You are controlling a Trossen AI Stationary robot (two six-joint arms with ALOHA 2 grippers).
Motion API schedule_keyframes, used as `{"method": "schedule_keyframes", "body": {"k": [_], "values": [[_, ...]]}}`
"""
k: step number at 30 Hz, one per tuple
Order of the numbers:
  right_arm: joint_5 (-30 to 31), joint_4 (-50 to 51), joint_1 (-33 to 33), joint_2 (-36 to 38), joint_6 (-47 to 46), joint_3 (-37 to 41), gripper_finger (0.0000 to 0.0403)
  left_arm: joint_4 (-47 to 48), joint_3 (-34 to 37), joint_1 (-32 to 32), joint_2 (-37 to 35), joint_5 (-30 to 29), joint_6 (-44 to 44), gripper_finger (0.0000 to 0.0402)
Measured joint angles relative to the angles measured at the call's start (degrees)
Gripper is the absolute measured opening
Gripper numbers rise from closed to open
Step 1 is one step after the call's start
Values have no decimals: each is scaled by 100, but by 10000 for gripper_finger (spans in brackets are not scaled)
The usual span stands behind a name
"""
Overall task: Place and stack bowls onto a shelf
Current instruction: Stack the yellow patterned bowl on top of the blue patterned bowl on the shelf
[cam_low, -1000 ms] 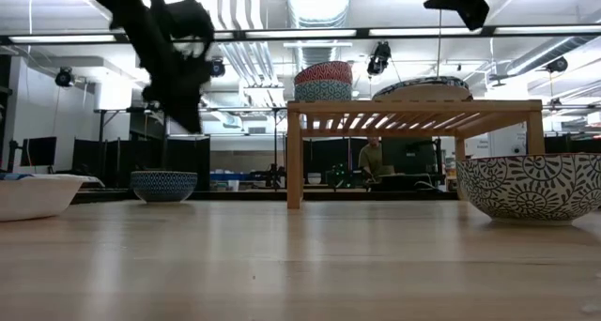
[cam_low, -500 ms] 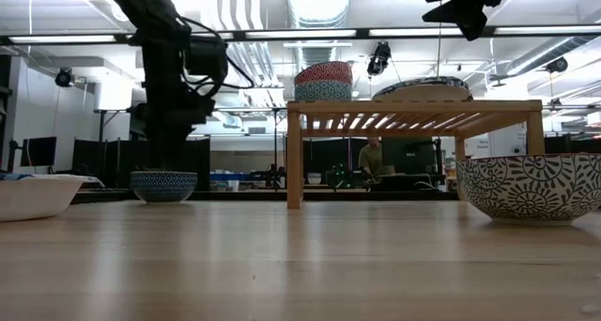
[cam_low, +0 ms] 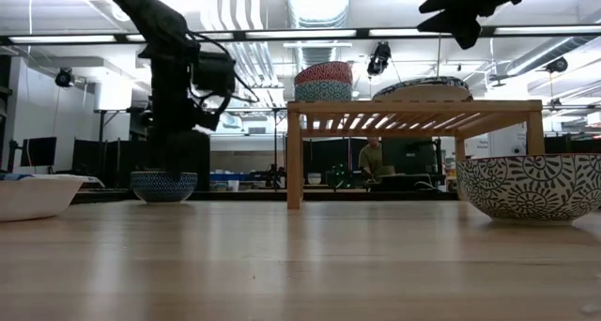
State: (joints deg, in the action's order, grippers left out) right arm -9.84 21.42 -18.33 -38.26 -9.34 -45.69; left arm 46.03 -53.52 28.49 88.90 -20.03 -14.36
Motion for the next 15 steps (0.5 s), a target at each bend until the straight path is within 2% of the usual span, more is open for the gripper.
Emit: {"method": "schedule_keyframes", "body": {"k": [4,10,15], "values": [[-5,-511,184,89,-11,231,176,-42,4,-7,204,0,78,119],[-7,-1019,555,109,-8,574,176,-64,4,-7,369,23,177,15],[-3,-1451,825,92,-7,875,176,227,-42,-93,227,5,302,6]]}}
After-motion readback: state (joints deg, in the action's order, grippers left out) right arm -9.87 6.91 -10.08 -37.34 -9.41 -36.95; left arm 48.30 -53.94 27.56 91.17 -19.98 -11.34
